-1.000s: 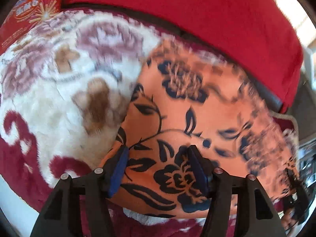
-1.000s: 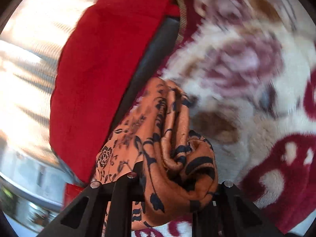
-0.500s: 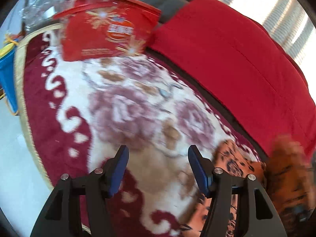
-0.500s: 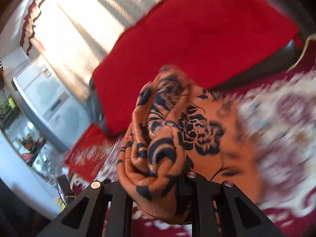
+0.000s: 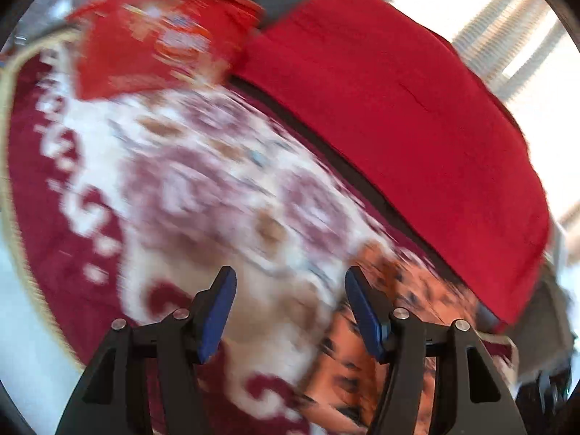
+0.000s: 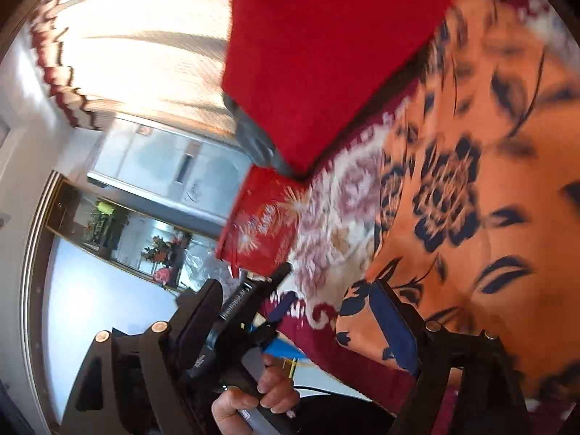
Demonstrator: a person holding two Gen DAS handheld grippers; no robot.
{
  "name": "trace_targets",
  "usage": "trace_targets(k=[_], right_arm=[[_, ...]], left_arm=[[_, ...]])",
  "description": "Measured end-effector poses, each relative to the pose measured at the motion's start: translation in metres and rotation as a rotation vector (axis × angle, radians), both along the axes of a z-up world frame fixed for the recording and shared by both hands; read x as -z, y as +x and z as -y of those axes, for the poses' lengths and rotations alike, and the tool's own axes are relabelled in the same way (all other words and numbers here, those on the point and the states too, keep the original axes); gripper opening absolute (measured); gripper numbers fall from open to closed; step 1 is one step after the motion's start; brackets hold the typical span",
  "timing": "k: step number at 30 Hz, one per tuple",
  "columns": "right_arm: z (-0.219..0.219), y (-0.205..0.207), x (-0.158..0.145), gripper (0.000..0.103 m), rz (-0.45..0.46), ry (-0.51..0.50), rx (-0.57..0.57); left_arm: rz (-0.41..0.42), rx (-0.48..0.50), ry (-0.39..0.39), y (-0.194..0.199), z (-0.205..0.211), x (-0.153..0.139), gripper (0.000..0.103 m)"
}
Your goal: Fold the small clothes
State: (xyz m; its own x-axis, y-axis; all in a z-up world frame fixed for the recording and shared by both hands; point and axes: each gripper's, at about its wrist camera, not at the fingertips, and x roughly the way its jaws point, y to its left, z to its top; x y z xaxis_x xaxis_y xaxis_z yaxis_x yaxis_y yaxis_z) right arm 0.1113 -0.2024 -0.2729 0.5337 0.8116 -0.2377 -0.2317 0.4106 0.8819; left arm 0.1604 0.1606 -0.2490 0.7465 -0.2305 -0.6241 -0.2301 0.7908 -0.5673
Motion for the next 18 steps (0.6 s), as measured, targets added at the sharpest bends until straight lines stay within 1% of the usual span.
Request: trace_targets(k=[2,3,4,5,6,7,8,9,10,11,12,13,14,15,16,17,18], right_arm=[[0.023,-0.014,-0.010,0.084,0.063,-0.075,0.073],[0.033,-0.022,-0.018,0.079,0.099,-0.146,0.123],[0.044,-0.028,-0.022,0.072,0.118,-0.201,0.162],[0.058,-0.032,-0.026,0.058,0.126,-0.276,0.209],[0.067,-0.033,-0.025,0.048,0.119,-0.308,0.232],[0.078,-0.032,-0.023,0.043,0.104,-0.343,0.260],[0.079,-0.032,-0.022,0.041,0.096,-0.360,0.275],[0.086,-0.033,-0.018,0.041,0.077,-0.383,0.296],[0.091,-0.033,-0.012,0.041,0.056,-0.394,0.298],[0.091,-0.034,-0.002,0.040,0.013,-0.400,0.278],[0.089,-0.030,0.010,0.041,-0.024,-0.398,0.254],[0.087,-0.024,0.025,0.041,-0.067,-0.419,0.242],[0.089,-0.018,0.029,0.041,-0.075,-0.426,0.244],[0.092,-0.018,0.030,0.041,-0.075,-0.409,0.241],[0.097,-0.015,0.026,0.041,-0.080,-0.386,0.238],[0.106,-0.015,0.021,0.040,-0.079,-0.378,0.236],[0.112,-0.010,0.011,0.040,-0.056,-0.367,0.247]], left_arm=[[0.038,0.093,-0.038,-0.001,0.014,-0.003,0.063],[0.068,0.131,-0.041,-0.003,0.022,-0.007,0.063],[0.106,0.180,-0.019,-0.004,0.035,-0.014,0.064],[0.124,0.218,0.009,-0.006,0.046,-0.018,0.067],[0.132,0.256,0.040,-0.006,0.058,-0.020,0.067],[0.131,0.292,0.068,-0.006,0.071,-0.020,0.067],[0.116,0.331,0.097,-0.006,0.085,-0.018,0.067],[0.092,0.354,0.127,-0.005,0.098,-0.014,0.067],[0.047,0.370,0.179,-0.001,0.111,-0.006,0.070],[-0.016,0.383,0.249,0.004,0.123,0.005,0.071],[-0.102,0.395,0.332,0.012,0.133,0.019,0.071],[-0.186,0.410,0.362,0.021,0.139,0.038,0.075],[-0.201,0.395,0.310,0.024,0.135,0.043,0.077],[-0.196,0.374,0.251,0.025,0.128,0.044,0.078],[-0.193,0.371,0.219,0.026,0.124,0.043,0.078],[-0.193,0.378,0.214,0.027,0.122,0.043,0.078],[-0.190,0.380,0.219,0.027,0.122,0.043,0.078]])
